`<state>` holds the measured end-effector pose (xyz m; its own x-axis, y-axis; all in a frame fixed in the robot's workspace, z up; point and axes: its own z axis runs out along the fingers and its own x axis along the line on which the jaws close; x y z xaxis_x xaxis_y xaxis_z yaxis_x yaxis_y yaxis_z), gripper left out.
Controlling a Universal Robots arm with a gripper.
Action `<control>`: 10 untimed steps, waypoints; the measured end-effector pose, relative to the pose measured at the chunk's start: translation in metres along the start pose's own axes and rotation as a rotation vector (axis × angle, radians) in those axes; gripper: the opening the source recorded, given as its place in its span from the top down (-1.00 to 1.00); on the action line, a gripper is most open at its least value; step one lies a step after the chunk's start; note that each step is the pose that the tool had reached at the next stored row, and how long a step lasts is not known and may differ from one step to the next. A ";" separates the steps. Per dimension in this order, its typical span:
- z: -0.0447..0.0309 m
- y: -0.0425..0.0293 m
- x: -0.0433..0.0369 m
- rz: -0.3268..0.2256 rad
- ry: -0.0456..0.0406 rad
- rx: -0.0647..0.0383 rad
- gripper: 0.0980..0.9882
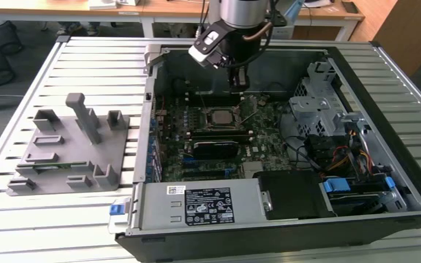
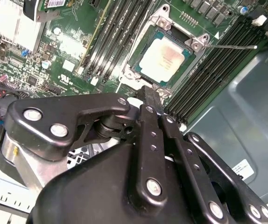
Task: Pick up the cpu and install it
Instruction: 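Close the cpu cover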
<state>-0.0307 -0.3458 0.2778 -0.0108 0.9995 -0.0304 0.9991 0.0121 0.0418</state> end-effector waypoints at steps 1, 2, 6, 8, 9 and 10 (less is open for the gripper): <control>0.0001 0.0007 0.0000 0.000 0.0001 0.000 0.98; 0.0001 0.0014 0.0000 0.000 0.0001 0.000 0.98; 0.0002 0.0037 0.0000 0.000 0.0000 0.000 0.98; 0.0003 0.0046 0.0000 0.000 0.0001 0.000 0.98; 0.0003 0.0049 0.0000 0.000 0.0001 0.000 0.98; 0.0003 0.0054 -0.0001 0.000 0.0000 0.000 0.98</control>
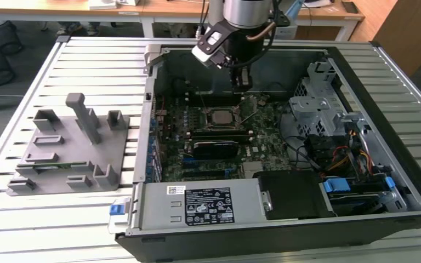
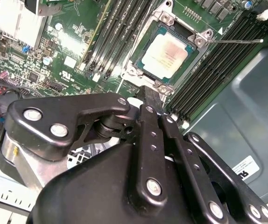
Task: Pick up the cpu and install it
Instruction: 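Close the cpu cover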
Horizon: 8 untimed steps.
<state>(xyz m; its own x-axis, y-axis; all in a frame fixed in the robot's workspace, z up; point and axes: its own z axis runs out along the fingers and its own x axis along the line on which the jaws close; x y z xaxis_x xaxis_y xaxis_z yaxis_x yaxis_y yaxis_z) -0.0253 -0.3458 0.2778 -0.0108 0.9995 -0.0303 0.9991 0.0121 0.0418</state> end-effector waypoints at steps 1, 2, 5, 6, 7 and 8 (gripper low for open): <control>0.0000 0.0004 0.0000 0.000 0.0000 0.000 0.98; 0.0000 0.0008 0.0000 0.000 0.0000 0.000 0.98; 0.0001 0.0018 0.0000 0.000 0.0000 0.000 0.98; 0.0001 0.0022 0.0000 0.000 0.0000 0.000 0.98; 0.0002 0.0027 0.0000 0.000 0.0000 0.000 0.98; 0.0003 0.0035 0.0000 0.000 0.0000 0.000 0.98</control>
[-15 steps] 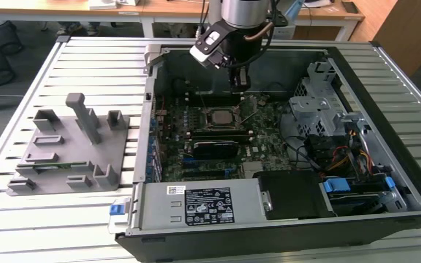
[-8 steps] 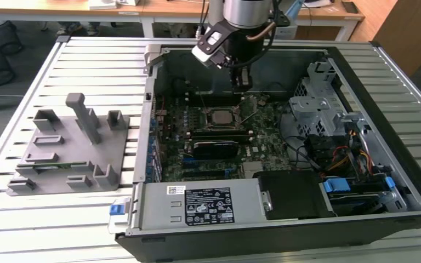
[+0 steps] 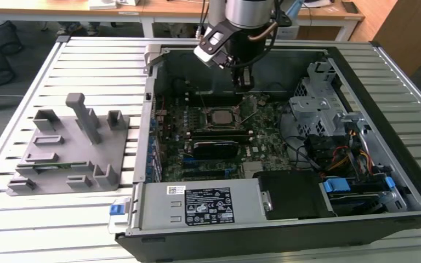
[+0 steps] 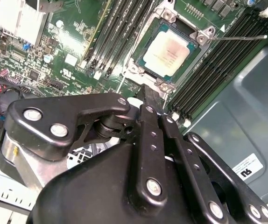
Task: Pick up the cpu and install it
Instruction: 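Close the cpu cover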
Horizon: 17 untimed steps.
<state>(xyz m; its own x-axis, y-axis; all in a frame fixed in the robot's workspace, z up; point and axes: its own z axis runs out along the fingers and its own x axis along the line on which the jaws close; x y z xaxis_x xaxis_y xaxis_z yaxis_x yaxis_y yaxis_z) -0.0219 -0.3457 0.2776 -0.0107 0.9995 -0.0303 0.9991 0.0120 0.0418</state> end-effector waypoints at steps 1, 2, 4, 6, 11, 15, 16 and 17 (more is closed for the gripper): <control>0.0002 0.0008 0.0000 0.000 0.0000 0.000 0.98; 0.0004 0.0017 0.0000 -0.002 0.0000 0.000 0.98; 0.0008 0.0045 0.0000 -0.008 0.0002 0.000 0.98; 0.0013 0.0075 -0.0001 -0.013 0.0005 0.001 0.98; 0.0019 0.0150 -0.0001 -0.024 0.0014 0.017 0.98; 0.0020 0.0181 -0.0002 -0.024 0.0015 0.030 0.98; 0.0021 0.0182 -0.0002 -0.025 0.0034 0.030 0.98; 0.0022 0.0183 -0.0002 -0.027 0.0102 0.030 0.98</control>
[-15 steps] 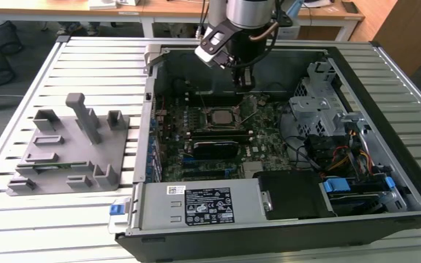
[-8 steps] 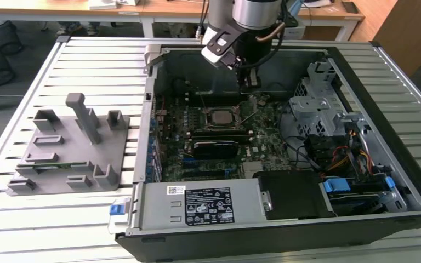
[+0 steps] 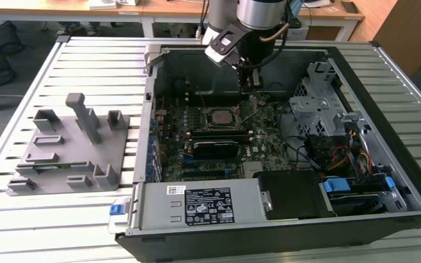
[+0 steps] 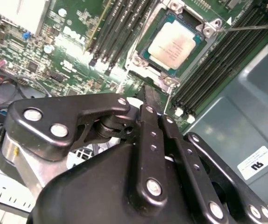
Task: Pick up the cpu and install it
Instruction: 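Close the cpu cover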
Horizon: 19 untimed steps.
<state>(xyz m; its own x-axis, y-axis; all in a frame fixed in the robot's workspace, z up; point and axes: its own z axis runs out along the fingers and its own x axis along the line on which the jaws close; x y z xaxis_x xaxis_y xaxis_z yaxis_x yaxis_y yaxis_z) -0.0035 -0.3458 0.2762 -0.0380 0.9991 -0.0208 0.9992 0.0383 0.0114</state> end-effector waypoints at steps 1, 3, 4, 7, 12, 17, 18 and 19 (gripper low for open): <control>0.0000 0.0001 0.0000 -0.002 0.0091 0.000 0.98; -0.0001 0.0006 0.0000 -0.006 0.0201 -0.001 0.98; 0.0000 0.0012 0.0000 -0.007 0.0203 -0.001 0.98; 0.0004 0.0051 -0.0002 -0.007 0.0203 -0.001 0.98; 0.0015 0.0133 0.0000 -0.009 0.0204 -0.001 0.98; 0.0047 0.0177 0.0010 -0.021 0.0203 -0.001 0.98; 0.0053 0.0185 0.0011 -0.025 0.0203 -0.001 0.98; 0.0059 0.0196 0.0011 -0.027 0.0203 -0.001 0.98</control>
<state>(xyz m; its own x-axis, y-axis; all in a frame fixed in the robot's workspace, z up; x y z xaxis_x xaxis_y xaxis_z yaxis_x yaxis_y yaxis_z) 0.0161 -0.3440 0.2705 -0.0657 0.9978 -0.0008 0.9978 0.0657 0.0121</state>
